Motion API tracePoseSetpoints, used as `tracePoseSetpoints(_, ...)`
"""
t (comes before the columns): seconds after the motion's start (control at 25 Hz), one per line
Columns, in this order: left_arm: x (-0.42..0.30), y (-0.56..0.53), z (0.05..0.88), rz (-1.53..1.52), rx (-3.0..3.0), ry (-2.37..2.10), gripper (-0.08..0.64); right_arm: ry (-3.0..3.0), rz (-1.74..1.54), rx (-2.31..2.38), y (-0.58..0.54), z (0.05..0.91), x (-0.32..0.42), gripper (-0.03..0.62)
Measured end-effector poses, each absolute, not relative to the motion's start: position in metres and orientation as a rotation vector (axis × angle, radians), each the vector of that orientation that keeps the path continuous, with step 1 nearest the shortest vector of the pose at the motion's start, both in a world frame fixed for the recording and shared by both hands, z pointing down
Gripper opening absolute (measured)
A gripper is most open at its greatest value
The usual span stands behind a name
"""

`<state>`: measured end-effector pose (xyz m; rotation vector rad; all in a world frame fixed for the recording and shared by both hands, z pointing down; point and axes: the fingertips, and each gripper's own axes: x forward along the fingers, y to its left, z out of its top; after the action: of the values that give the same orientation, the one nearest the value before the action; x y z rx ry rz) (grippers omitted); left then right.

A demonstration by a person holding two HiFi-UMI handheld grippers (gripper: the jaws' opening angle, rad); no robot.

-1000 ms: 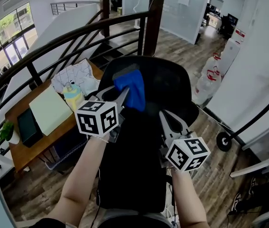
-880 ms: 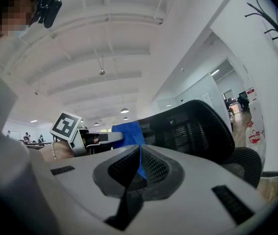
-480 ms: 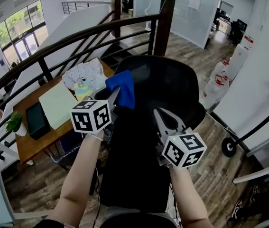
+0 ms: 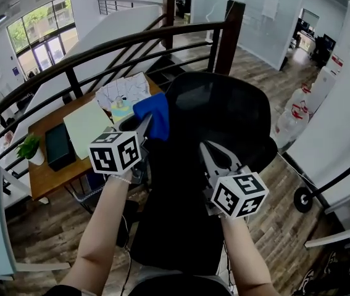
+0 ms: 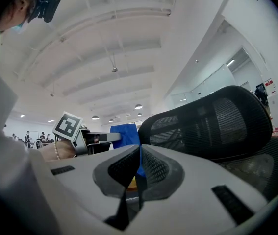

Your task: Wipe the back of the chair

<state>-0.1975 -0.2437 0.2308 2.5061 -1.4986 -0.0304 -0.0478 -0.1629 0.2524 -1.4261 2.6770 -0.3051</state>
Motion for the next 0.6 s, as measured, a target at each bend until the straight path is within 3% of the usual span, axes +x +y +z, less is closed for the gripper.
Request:
tracePoseSetpoints(0.32, -0.18, -0.213, 0.257, -0.028, 2.574, -1.341, 0.095, 2.654, -0.36, -1.457, -0.152, 0.269, -0.028, 0.031)
tracePoseSetpoints(0.6, -0.11, -0.191, 0.293, 0.059, 2.641, -1.108, 0.095, 2.567, -0.414, -1.572, -0.138, 0.289, 0.022, 0.031)
